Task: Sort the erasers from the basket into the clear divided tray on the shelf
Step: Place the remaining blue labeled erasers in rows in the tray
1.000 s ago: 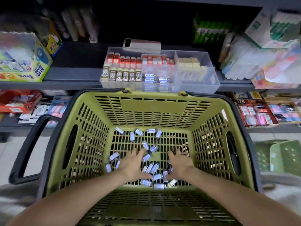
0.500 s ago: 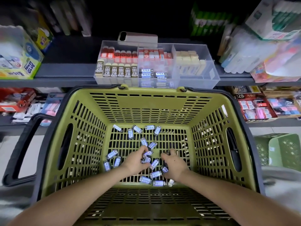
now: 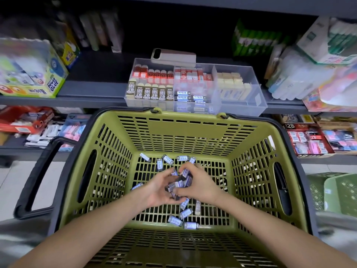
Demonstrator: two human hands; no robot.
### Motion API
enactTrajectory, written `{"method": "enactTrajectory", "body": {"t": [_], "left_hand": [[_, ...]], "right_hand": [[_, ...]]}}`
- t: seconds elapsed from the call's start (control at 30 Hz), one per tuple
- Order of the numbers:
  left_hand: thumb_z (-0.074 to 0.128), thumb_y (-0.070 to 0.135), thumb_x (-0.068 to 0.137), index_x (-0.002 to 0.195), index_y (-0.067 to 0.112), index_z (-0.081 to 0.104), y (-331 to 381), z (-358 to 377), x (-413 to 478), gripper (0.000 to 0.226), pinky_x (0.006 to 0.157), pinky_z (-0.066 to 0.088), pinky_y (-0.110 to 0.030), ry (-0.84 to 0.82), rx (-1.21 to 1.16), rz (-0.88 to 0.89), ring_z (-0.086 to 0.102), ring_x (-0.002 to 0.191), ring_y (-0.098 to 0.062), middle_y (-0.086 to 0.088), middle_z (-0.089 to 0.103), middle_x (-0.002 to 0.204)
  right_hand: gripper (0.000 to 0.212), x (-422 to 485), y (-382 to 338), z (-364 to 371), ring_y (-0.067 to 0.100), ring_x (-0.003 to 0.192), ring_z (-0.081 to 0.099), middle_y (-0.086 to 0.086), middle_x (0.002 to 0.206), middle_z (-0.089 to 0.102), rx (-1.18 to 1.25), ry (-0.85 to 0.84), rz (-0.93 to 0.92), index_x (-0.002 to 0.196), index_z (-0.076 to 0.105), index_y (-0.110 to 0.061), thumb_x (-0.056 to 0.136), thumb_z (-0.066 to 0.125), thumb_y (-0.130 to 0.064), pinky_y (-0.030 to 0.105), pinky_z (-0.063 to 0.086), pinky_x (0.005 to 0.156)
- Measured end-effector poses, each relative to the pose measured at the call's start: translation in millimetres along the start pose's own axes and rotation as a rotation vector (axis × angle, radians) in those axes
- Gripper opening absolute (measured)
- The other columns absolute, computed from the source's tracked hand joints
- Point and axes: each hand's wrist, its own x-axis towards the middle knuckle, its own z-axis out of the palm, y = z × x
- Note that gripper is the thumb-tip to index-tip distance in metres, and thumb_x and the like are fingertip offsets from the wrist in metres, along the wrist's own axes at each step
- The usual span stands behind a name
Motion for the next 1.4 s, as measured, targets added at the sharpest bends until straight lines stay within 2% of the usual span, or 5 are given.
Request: {"method": "enactTrajectory", "body": {"t": [0.2,0.53,0.93,1.1,1.4], "left_hand": [[0.061,0.038,0.081,0.086,0.007,0.076,3,-3,-3,0.035,0.052,0.053,-0.030,-0.053,-0.035,0.050,0.065,0.063,-0.027,-0.016,0.070,0.079],[0.073,0.032,0.067,0.079,0.004,0.062,14,-28,-2,0.032,0.034,0.034,-0.017,0.157,0.148,0.085,0.048,0.047,-0.015,-0.009,0.059,0.067],[0.070,0.051,0.070,0.091,0.002,0.070,13,-38,6,0.054,0.066,0.057,-0.039,0.039,0.056,-0.020,0.069,0.067,-0.029,-0.017,0.070,0.080],[0.070,0.038,0.070,0.077,0.005,0.074,13,-27,3,0.034,0.056,0.056,-0.031,-0.056,0.025,0.013,0.067,0.064,-0.025,-0.014,0.069,0.076],[0.067,0.024,0.078,0.071,0.003,0.072,23,-45,-2,0.022,0.045,0.054,-0.028,-0.034,0.049,0.059,0.067,0.073,-0.034,-0.023,0.068,0.090]], "right_hand": [[0.026,18,-3,-8,0.000,0.058,0.061,-0.007,0.076,0.067,0.012,0.164,-0.082,0.110,0.064,-0.027,0.089,0.058,-0.041,0.015,0.044,0.056],[0.063,40,63,36,0.025,0.110,0.045,0.007,0.126,0.040,-0.825,-0.045,-0.124,0.129,0.044,-0.018,0.080,0.063,-0.053,0.037,0.049,0.081],[0.041,29,19,35,-0.017,0.076,0.044,-0.016,0.093,0.042,-0.051,0.052,-0.310,0.112,0.061,-0.016,0.076,0.074,-0.030,0.000,0.036,0.065],[0.029,35,16,30,-0.005,0.074,0.049,-0.013,0.092,0.050,0.070,0.264,-0.266,0.101,0.067,-0.022,0.084,0.061,-0.044,0.013,0.041,0.069],[0.087,62,55,42,0.026,0.109,0.046,0.009,0.123,0.049,-0.705,0.378,0.157,0.128,0.045,-0.021,0.066,0.049,-0.082,0.033,0.046,0.080]]}}
